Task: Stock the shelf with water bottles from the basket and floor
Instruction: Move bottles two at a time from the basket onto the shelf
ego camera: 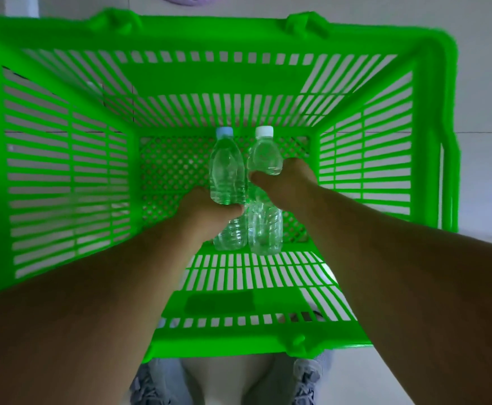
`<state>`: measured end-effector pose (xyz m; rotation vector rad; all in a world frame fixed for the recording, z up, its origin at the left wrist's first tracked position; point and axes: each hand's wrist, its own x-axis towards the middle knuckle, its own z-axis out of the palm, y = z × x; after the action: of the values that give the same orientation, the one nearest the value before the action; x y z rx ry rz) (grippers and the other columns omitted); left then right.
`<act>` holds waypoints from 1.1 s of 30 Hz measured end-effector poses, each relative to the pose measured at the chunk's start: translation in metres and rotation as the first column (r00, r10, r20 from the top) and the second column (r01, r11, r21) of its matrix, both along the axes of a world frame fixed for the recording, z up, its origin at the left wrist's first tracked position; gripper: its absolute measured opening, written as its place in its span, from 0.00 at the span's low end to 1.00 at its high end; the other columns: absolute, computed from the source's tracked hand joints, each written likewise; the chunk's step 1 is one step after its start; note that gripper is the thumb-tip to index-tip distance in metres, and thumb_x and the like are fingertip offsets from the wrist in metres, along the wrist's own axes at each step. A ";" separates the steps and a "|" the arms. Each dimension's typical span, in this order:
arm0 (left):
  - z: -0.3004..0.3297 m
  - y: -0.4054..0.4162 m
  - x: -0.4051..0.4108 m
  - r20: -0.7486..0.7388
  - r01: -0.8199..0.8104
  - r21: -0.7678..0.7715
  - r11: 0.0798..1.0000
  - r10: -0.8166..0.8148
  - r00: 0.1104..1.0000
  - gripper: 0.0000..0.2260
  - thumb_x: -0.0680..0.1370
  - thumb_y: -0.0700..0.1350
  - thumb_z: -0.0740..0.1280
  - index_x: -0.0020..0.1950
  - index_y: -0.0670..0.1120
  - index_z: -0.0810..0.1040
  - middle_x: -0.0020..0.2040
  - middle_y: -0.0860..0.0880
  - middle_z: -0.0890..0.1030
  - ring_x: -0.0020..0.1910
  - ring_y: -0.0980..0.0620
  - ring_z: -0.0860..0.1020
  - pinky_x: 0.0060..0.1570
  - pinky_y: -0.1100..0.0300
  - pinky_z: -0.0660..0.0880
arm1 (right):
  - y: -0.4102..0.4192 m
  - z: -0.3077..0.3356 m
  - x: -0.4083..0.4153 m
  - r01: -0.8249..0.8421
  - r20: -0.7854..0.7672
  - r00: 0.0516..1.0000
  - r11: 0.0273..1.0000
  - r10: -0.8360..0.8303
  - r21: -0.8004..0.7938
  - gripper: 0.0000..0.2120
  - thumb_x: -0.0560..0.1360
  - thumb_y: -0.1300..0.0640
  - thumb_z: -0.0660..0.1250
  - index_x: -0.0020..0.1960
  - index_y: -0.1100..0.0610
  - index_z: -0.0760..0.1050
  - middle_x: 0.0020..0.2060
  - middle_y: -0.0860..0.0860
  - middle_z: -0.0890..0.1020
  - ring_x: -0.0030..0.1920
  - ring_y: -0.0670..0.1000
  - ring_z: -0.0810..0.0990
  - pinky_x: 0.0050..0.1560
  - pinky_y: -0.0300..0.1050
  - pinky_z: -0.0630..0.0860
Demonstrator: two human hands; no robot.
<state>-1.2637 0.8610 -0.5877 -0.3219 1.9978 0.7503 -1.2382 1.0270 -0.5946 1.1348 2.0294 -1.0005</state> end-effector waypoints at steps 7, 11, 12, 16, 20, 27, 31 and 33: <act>0.089 -0.011 -0.002 -0.110 0.000 0.000 1.000 0.000 0.994 0.12 0.70 0.51 0.77 0.42 0.48 0.77 0.40 0.55 0.81 0.35 0.63 0.75 0.32 0.69 0.68 | 0.003 0.086 -0.003 -0.034 -0.202 0.979 0.999 0.030 -0.014 0.22 0.70 0.37 0.73 0.53 0.53 0.80 0.41 0.48 0.82 0.41 0.51 0.81 0.36 0.38 0.68; 0.184 -0.018 -0.002 -0.204 0.016 0.042 0.999 -0.007 0.979 0.13 0.71 0.47 0.77 0.41 0.49 0.72 0.35 0.60 0.74 0.32 0.68 0.70 0.26 0.74 0.65 | 0.009 0.175 -0.004 -0.012 -0.287 0.958 1.000 0.007 -0.017 0.23 0.67 0.37 0.76 0.50 0.53 0.80 0.38 0.44 0.84 0.37 0.43 0.81 0.34 0.36 0.71; 0.207 -0.021 -0.002 -0.229 0.008 0.060 0.998 0.006 0.973 0.12 0.70 0.46 0.78 0.41 0.49 0.75 0.36 0.58 0.78 0.31 0.67 0.72 0.27 0.77 0.66 | 0.010 0.202 -0.004 -0.005 -0.312 0.950 1.000 -0.002 -0.021 0.23 0.66 0.37 0.76 0.50 0.53 0.80 0.38 0.44 0.84 0.37 0.42 0.82 0.34 0.36 0.72; 0.316 -0.032 -0.002 -0.306 0.007 0.111 0.994 0.027 0.952 0.10 0.68 0.46 0.79 0.45 0.50 0.81 0.34 0.60 0.83 0.32 0.71 0.77 0.33 0.78 0.69 | 0.018 0.330 -0.006 -0.032 -0.396 0.918 0.999 0.031 0.004 0.19 0.68 0.39 0.76 0.47 0.53 0.78 0.31 0.42 0.79 0.28 0.33 0.74 0.25 0.28 0.65; 0.438 -0.040 0.001 -0.323 -0.038 0.204 0.978 0.104 0.941 0.12 0.68 0.45 0.79 0.48 0.52 0.79 0.42 0.56 0.85 0.39 0.61 0.83 0.42 0.65 0.77 | 0.018 0.459 -0.001 0.002 -0.512 0.859 1.000 -0.014 -0.025 0.21 0.67 0.38 0.75 0.51 0.51 0.78 0.40 0.44 0.85 0.41 0.42 0.83 0.44 0.43 0.80; 0.635 -0.063 0.015 -0.422 -0.002 0.358 0.934 0.164 0.891 0.17 0.68 0.44 0.79 0.54 0.51 0.80 0.46 0.55 0.85 0.43 0.63 0.81 0.44 0.67 0.76 | -0.003 0.676 0.026 0.023 -0.683 0.730 0.999 0.000 0.025 0.17 0.68 0.37 0.74 0.47 0.49 0.78 0.39 0.42 0.85 0.41 0.40 0.83 0.46 0.46 0.80; 0.738 -0.085 0.036 -0.500 0.070 0.412 0.908 0.161 0.851 0.14 0.69 0.39 0.78 0.52 0.47 0.80 0.41 0.56 0.83 0.35 0.69 0.77 0.36 0.78 0.69 | -0.027 0.780 0.053 0.072 -0.749 0.662 0.996 -0.010 0.050 0.27 0.65 0.29 0.71 0.49 0.51 0.79 0.41 0.46 0.85 0.43 0.46 0.84 0.48 0.52 0.81; 0.780 -0.098 0.047 -0.530 0.102 0.428 0.898 0.158 0.833 0.14 0.69 0.38 0.77 0.52 0.46 0.80 0.41 0.56 0.83 0.35 0.69 0.77 0.37 0.78 0.69 | -0.040 0.828 0.068 0.078 -0.774 0.633 0.994 0.007 0.073 0.26 0.65 0.30 0.71 0.49 0.51 0.80 0.41 0.46 0.86 0.43 0.46 0.84 0.47 0.50 0.81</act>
<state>-1.2172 0.7630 0.1928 0.1654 2.2690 1.4152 -1.1707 0.9869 0.2334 0.8451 2.7545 -1.6321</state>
